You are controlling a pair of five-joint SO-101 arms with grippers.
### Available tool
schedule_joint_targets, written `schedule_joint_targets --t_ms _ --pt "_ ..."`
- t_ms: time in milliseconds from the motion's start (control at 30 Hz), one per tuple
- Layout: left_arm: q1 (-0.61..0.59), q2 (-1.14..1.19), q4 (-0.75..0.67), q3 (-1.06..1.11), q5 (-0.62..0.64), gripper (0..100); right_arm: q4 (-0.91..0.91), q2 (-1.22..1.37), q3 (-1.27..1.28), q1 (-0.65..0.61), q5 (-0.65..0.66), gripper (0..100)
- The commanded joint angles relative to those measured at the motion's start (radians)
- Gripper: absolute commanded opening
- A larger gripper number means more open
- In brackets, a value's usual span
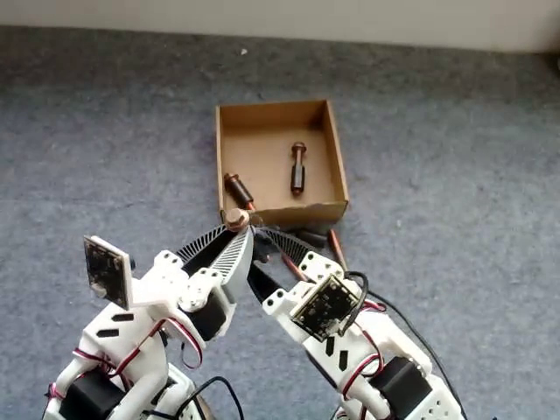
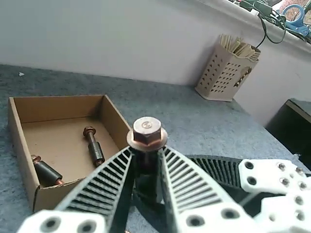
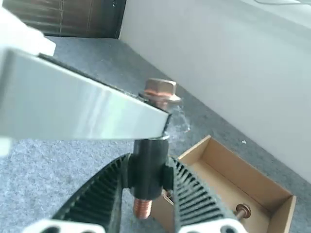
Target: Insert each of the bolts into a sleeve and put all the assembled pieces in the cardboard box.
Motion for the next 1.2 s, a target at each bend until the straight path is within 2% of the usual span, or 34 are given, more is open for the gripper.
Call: schedule_joint_targets --t_ms 0,167,233,333,567,700,800,1000,1167 --pt "0.002 -0.001 0.052 -0.035 0.017 3 -0.062 -0.019 -0.051 -0.021 0.008 0.5" --pt "0.002 -0.001 0.141 -0.038 0.029 22 -0.059 -0.021 -0.044 -0.019 0.003 0.5" --pt "0.002 -0.001 0.158 -0.039 0.058 25 -0.061 -0.021 -0.03 -0.019 0.003 0.5" --pt "-0.004 -0.001 0.163 -0.053 0.06 23 -0.061 -0.019 -0.013 -0.013 0.002 0.5" --pt "-0.005 -0.001 0.166 -0.093 0.051 20 -0.061 -0.012 0.012 0.107 0.002 0.5" --pt "-0.013 -0.002 0.166 -0.087 -0.037 13 -0.054 -0.01 0.012 0.176 -0.026 0.5" --pt "-0.091 -0.002 0.166 -0.085 -0.048 1 -0.012 -0.01 0.012 0.208 -0.043 0.5" --pt "-0.314 -0.002 0.198 0.012 -0.048 1 0.024 -0.008 0.007 0.265 -0.044 0.5" --pt "-0.398 -0.002 0.193 0.208 -0.048 1 0.012 0.136 -0.021 0.277 -0.043 0.5"
